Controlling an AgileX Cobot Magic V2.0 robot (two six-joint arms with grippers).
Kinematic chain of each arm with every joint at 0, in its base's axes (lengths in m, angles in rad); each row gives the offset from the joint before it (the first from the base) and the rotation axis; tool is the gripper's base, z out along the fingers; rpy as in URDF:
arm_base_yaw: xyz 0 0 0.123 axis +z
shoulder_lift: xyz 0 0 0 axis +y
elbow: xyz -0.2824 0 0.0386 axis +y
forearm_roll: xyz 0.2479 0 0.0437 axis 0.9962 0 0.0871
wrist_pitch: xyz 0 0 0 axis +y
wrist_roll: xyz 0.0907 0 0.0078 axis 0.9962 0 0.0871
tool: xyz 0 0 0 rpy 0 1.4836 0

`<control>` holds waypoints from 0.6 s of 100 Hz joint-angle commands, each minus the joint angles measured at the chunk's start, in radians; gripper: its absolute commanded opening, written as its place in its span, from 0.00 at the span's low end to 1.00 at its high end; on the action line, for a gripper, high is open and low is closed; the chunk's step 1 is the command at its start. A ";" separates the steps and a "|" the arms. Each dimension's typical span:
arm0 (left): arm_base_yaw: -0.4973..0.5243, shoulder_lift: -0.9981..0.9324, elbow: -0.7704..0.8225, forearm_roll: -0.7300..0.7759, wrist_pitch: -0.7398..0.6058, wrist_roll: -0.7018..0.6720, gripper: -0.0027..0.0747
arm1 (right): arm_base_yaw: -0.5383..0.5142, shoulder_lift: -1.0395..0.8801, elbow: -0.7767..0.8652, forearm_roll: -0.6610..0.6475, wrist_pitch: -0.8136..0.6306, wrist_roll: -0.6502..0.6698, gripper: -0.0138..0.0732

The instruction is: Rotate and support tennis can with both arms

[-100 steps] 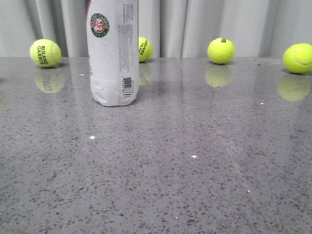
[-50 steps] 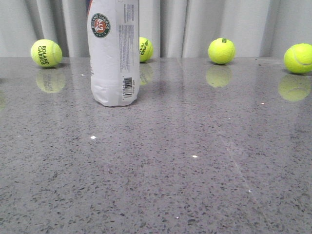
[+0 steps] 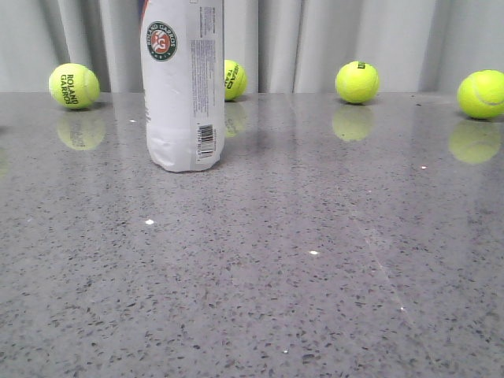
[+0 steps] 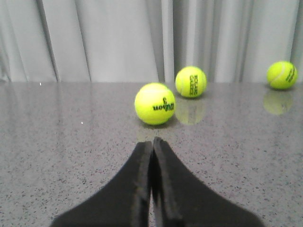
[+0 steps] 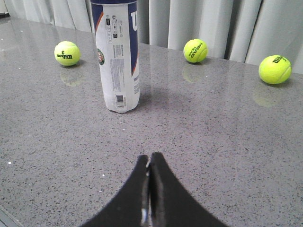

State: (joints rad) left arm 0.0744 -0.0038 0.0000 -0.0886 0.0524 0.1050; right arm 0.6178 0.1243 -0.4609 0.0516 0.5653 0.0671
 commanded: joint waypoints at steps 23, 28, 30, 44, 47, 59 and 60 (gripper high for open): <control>0.005 -0.034 0.043 -0.001 -0.065 -0.010 0.01 | -0.006 0.012 -0.025 -0.009 -0.081 -0.003 0.08; 0.005 -0.034 0.043 -0.001 -0.065 -0.010 0.01 | -0.006 0.012 -0.025 -0.009 -0.081 -0.003 0.08; 0.005 -0.034 0.043 -0.001 -0.065 -0.010 0.01 | -0.006 0.012 -0.025 -0.009 -0.081 -0.003 0.08; 0.005 -0.034 0.043 -0.001 -0.065 -0.010 0.01 | -0.006 0.012 -0.025 -0.009 -0.081 -0.003 0.08; 0.005 -0.034 0.043 -0.001 -0.065 -0.010 0.01 | -0.006 0.012 -0.025 -0.009 -0.081 -0.003 0.08; 0.005 -0.034 0.043 -0.001 -0.065 -0.010 0.01 | -0.006 0.012 -0.025 -0.009 -0.081 -0.003 0.08; 0.005 -0.034 0.043 -0.001 -0.065 -0.010 0.01 | -0.006 0.012 -0.025 -0.009 -0.081 -0.003 0.08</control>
State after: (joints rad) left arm 0.0761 -0.0038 0.0000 -0.0886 0.0594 0.1050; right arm 0.6178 0.1243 -0.4609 0.0516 0.5653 0.0671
